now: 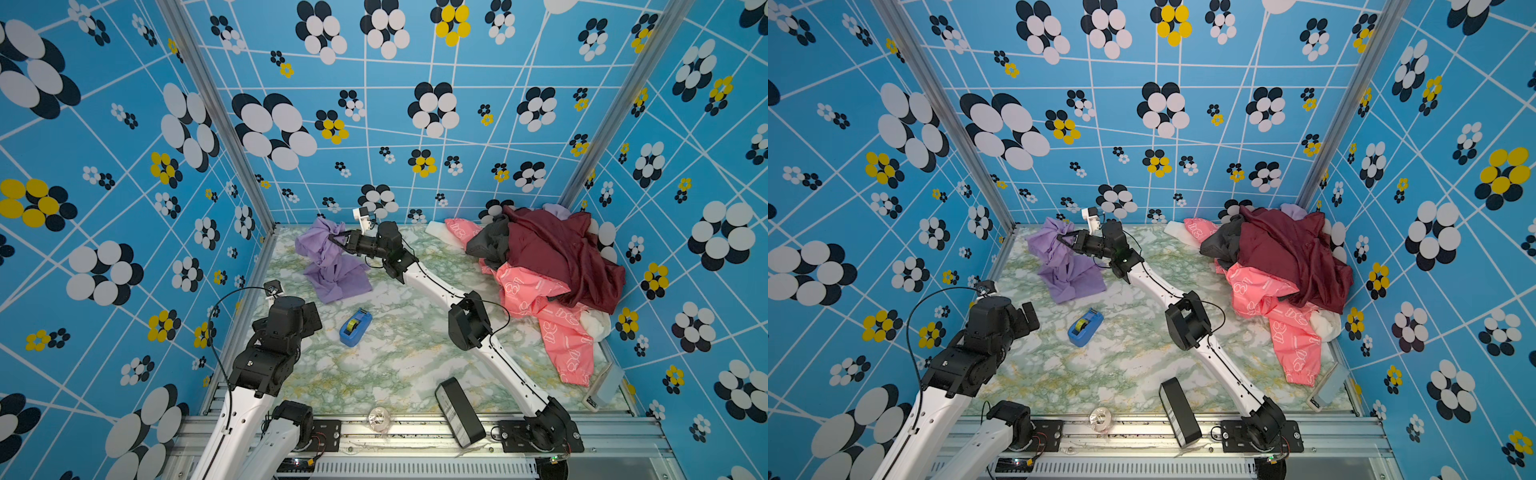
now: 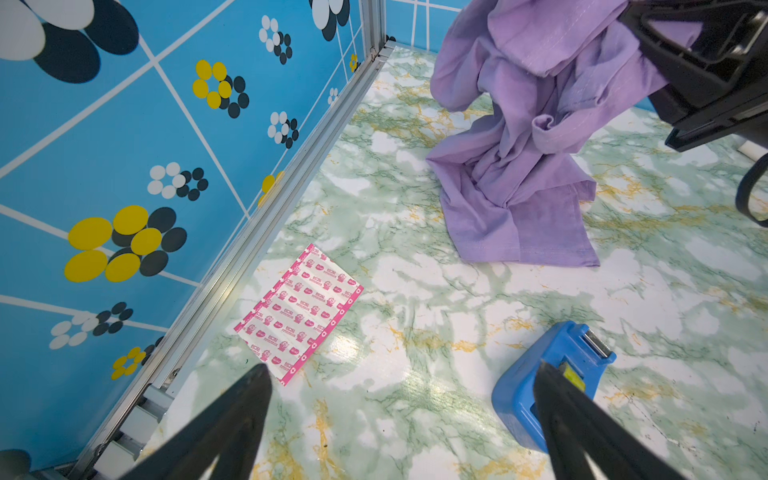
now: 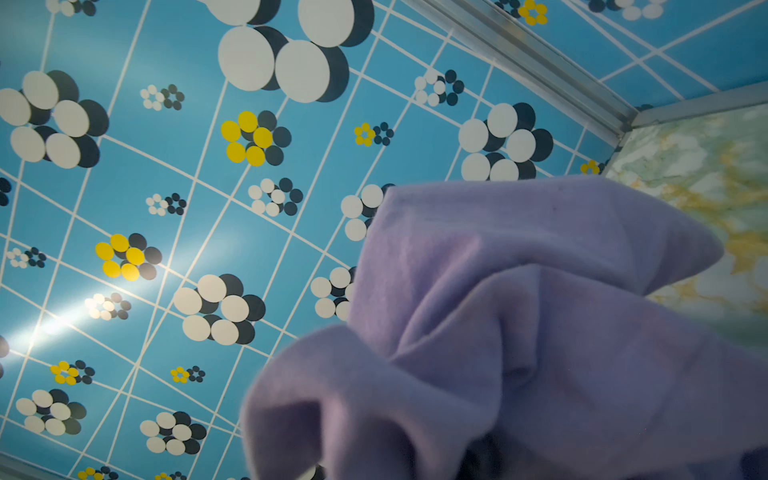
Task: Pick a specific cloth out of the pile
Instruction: 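Lower the lavender cloth onto the table and open the right gripper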
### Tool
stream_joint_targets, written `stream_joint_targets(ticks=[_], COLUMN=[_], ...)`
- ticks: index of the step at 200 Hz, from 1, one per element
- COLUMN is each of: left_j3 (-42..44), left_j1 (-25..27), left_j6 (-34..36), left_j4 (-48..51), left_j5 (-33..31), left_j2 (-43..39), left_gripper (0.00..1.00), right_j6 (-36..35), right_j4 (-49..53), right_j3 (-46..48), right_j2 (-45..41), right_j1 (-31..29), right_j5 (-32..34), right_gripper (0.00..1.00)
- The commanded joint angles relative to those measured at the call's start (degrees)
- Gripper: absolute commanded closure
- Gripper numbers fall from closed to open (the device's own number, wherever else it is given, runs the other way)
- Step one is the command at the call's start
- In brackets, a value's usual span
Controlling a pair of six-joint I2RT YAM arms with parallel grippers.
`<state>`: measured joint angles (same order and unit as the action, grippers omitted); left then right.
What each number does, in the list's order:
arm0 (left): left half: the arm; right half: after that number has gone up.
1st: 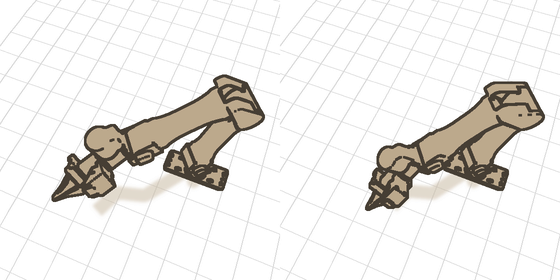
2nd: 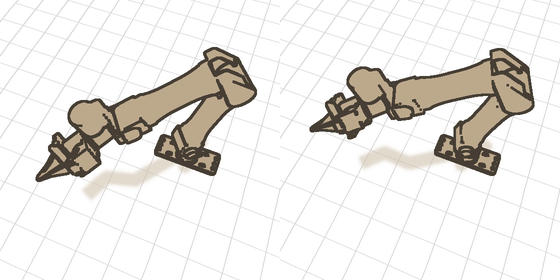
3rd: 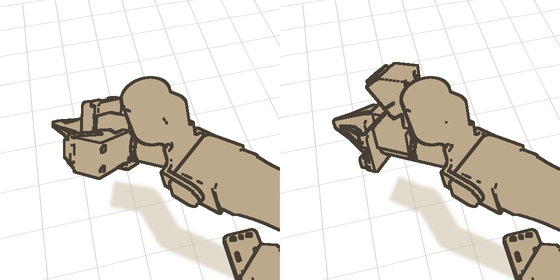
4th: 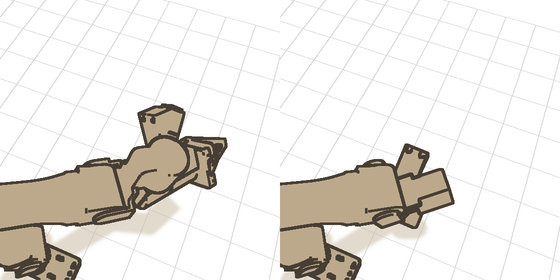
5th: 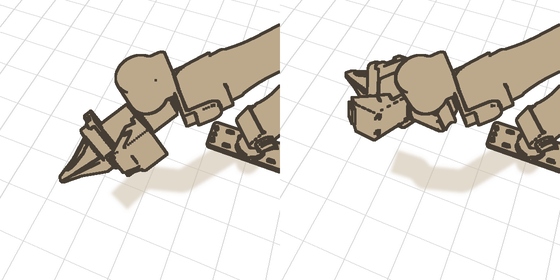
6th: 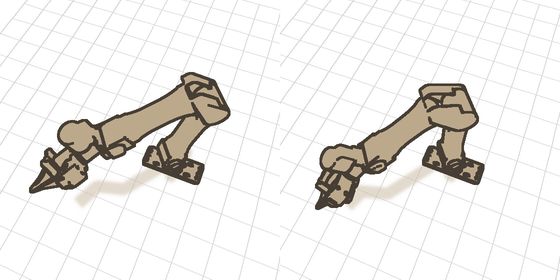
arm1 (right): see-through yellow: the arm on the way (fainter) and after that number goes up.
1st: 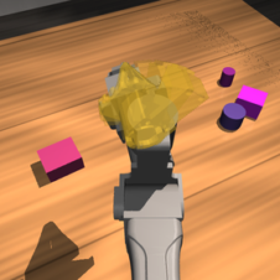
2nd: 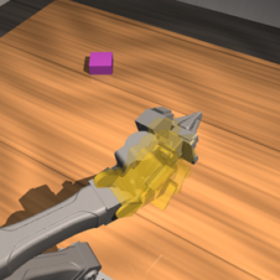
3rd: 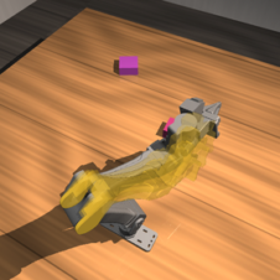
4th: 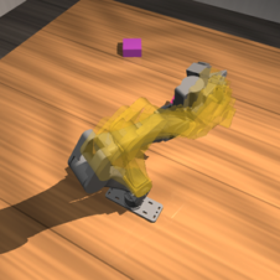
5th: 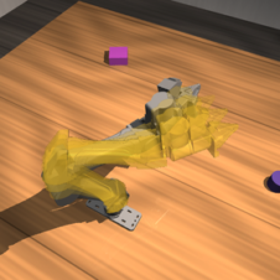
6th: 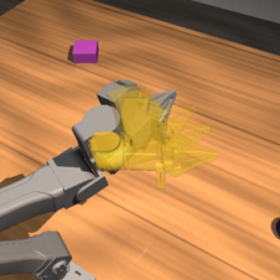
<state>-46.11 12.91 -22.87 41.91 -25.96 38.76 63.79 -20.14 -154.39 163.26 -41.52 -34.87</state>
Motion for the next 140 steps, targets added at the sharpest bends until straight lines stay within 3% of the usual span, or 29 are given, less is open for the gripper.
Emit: stream_joint_targets(ticks=[1,24,36,73,91,112,140], left_j3=[1.3,1.5,1.5,1.7,1.9,1.9,1.8], left_j1=[-0.6,-0.6,-0.6,-0.7,-0.7,-0.7,-0.8], left_j6=[0.7,0.7,0.7,0.8,0.7,0.8,0.7], left_j4=[-0.1,-0.2,-0.2,-0.3,-0.5,-0.5,-0.4], left_j5=[-0.2,-0.1,-0.1,0.4,0.7,1.2,1.3], left_j2=[-0.3,-0.5,-0.4,-0.4,-0.4,-0.3,-0.4], left_gripper=[0.01,0.01,0.01,0.01,0.01,0.01,0.01], right_j6=[-3.2,-8.0,-10.5,-15.0,-16.6,-18.8,-21.9], right_j4=[4.1,12.3,16.5,25.7,28.4,32.0,36.6], right_j3=[-0.7,-0.7,-0.7,-0.6,-0.7,-0.8,-0.8], right_j2=[-0.3,-0.3,-0.4,-0.4,-0.5,-1.6,-5.2], right_j1=[-0.6,-0.9,-1.1,-1.4,-1.5,-1.4,-1.5], right_j5=[-0.7,0.9,1.7,3.9,4.8,5.8,6.1], right_gripper=[0.96,0.88,0.78,0.62,0.39,0.28,0.21])
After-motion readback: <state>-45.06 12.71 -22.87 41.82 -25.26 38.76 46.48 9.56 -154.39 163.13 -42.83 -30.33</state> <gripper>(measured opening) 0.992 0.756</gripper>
